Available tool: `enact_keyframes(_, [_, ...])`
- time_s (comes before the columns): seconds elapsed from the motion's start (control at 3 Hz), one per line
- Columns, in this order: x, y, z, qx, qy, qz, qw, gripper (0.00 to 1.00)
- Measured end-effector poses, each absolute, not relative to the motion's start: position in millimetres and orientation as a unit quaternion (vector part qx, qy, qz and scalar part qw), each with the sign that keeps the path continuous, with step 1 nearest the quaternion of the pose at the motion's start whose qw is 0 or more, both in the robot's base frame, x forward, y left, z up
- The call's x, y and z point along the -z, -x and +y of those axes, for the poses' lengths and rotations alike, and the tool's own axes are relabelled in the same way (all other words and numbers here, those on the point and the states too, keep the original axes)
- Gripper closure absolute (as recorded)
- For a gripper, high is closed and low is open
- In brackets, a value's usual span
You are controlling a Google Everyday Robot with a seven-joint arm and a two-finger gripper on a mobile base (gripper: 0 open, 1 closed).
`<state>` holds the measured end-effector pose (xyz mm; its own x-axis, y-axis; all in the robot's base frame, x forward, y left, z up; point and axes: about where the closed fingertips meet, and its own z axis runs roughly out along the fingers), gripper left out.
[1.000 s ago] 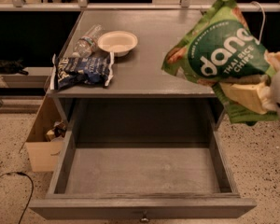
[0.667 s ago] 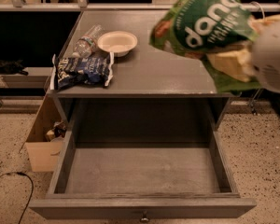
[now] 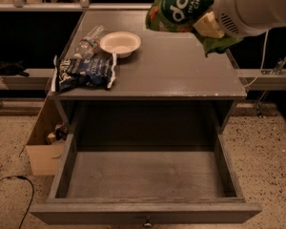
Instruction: Pick green rice chip bag from top drawer and place on counter
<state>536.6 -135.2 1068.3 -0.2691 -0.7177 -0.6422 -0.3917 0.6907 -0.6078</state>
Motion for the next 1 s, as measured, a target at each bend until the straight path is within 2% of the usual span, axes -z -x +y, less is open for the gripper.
enact_keyframes(0.33, [-1076, -538, -141, 0.192, 0.362, 0.770, 0.490, 1.00])
enact_keyframes(0.67, [-1088, -517, -118, 0.145, 0.367, 0.764, 0.510, 1.00])
enact_keyframes(1.0, [-1084, -519, -108, 0.102, 0.368, 0.770, 0.510, 1.00])
